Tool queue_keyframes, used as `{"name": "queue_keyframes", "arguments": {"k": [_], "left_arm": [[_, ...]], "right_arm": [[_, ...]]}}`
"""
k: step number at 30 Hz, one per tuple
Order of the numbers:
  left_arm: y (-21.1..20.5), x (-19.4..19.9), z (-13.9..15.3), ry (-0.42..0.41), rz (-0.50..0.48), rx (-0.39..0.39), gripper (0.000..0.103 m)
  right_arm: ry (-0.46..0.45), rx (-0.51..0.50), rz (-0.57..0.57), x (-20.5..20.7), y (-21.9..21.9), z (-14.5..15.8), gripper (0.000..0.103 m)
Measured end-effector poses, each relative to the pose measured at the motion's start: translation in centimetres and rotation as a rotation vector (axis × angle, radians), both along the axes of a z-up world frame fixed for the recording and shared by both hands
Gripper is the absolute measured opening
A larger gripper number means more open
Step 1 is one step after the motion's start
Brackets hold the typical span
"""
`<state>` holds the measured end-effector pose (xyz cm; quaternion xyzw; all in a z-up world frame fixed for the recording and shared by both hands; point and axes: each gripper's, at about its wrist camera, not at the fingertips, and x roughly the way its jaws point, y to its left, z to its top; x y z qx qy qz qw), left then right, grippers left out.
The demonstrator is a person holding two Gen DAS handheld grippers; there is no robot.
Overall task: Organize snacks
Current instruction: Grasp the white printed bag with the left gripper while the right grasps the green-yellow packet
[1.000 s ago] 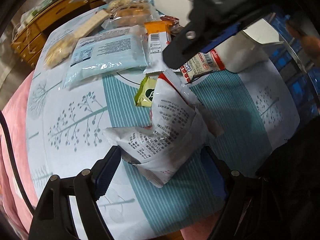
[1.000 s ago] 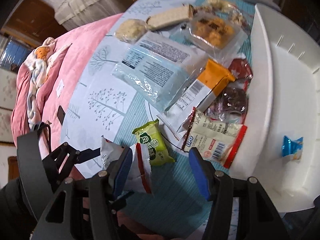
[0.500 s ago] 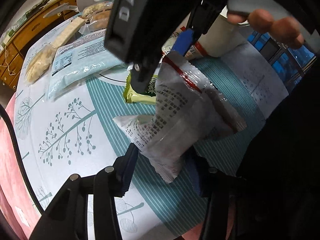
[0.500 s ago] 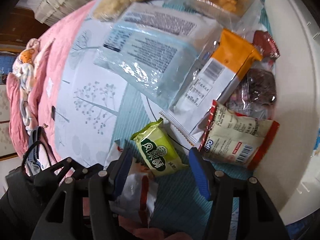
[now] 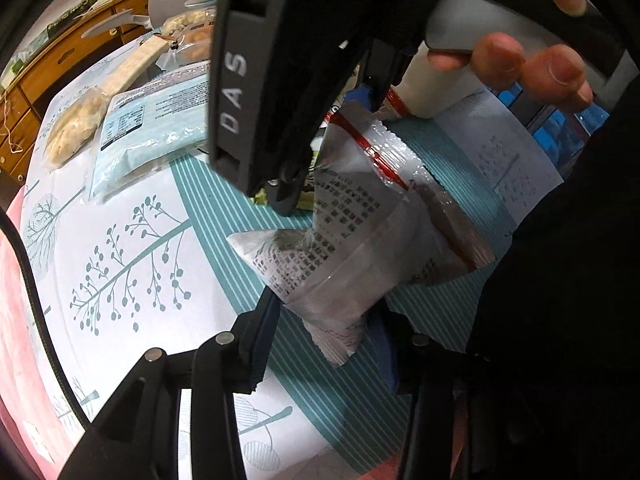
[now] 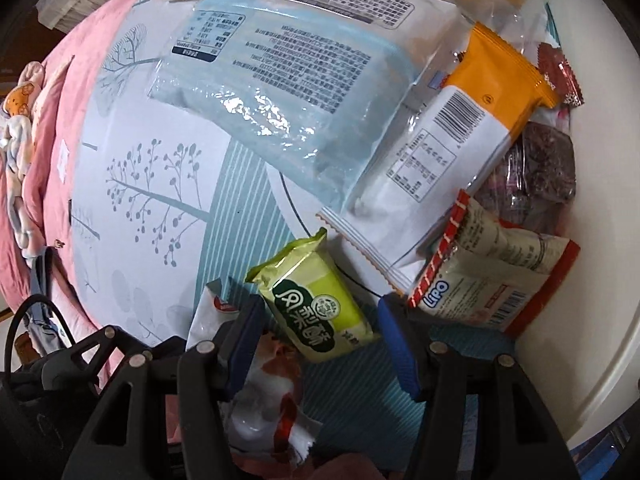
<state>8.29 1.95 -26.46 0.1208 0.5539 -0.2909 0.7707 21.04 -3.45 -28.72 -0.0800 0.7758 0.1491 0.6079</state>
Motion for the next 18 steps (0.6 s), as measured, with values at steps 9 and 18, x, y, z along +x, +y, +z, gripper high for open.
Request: {"name": "queue_keyframes", "arguments": {"k": [9,18], "left_arm": [[0.3,-0.6,0.1,-0.016,0.041,-0.021,0.039],[-0.4,-1.4,0.7,-0.061,0.122,-0.026,0.037]], "right_arm": [[-0.031,-0.004,0.032,-0.9,1.0,0.3,0.041],[-0.071,0.065,0.001,-0.6,-1.9,3.2,0.038]]}}
